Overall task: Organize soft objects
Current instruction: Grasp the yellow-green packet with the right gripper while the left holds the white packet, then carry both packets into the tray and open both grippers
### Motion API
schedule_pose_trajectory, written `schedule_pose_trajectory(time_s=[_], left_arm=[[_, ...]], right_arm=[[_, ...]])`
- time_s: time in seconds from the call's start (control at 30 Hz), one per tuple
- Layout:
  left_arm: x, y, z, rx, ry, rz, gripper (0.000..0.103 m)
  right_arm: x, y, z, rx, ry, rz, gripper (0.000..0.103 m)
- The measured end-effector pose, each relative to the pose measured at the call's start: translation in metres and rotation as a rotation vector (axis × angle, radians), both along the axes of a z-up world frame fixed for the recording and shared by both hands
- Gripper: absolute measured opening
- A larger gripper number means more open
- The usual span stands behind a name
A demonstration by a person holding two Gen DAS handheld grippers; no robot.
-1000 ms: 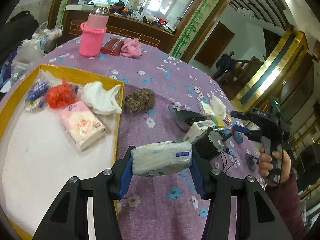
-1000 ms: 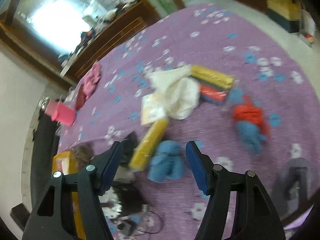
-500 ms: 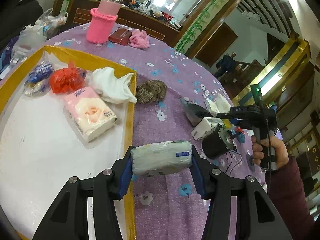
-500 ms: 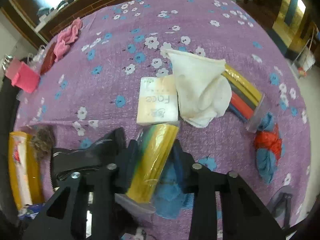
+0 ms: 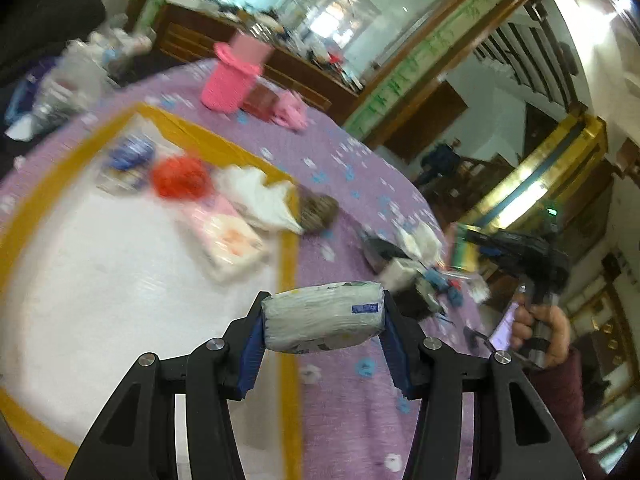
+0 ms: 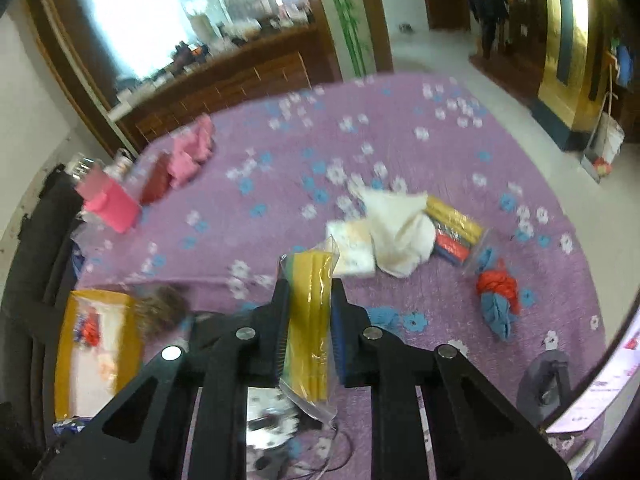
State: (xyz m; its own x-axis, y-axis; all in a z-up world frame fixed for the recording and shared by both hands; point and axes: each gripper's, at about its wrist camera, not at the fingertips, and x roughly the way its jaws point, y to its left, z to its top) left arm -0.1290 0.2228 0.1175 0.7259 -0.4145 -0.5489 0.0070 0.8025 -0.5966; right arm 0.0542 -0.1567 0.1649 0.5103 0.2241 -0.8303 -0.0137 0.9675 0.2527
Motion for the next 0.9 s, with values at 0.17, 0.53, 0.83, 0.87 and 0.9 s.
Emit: schedule_pose_trajectory(time_s=[0.17,0.53,0.83,0.87,0.9], left_arm=[[-0.023,0.043,0.010,-0.046,-0.034,0.065,0.050],[-0.011,0.112,0.001,0.146,0.082,0.258,0.051],[0.038,0.109,-0.001,0.231,0.115,0.275,0.074],[0.043,0.107,-0.001,0.229,0.115,0.277,0.079],[0.043,0.107,0.000,0.221,0.109,0.277,0.082]], right_arm=[[-0.017,0.027,0.026,0.046,-0.062,0.055,0.016],[-0.043,0.171,-0.014,0.265,0.093,0.386,0.016],[-0.057,0.276,-0.071,0.343,0.250,0.560,0.017],[-0.057,0.285,-0.080,0.352,0.272,0.573,0.017],[-0.055,0.292,-0.088,0.361,0.292,0.584,0.017]])
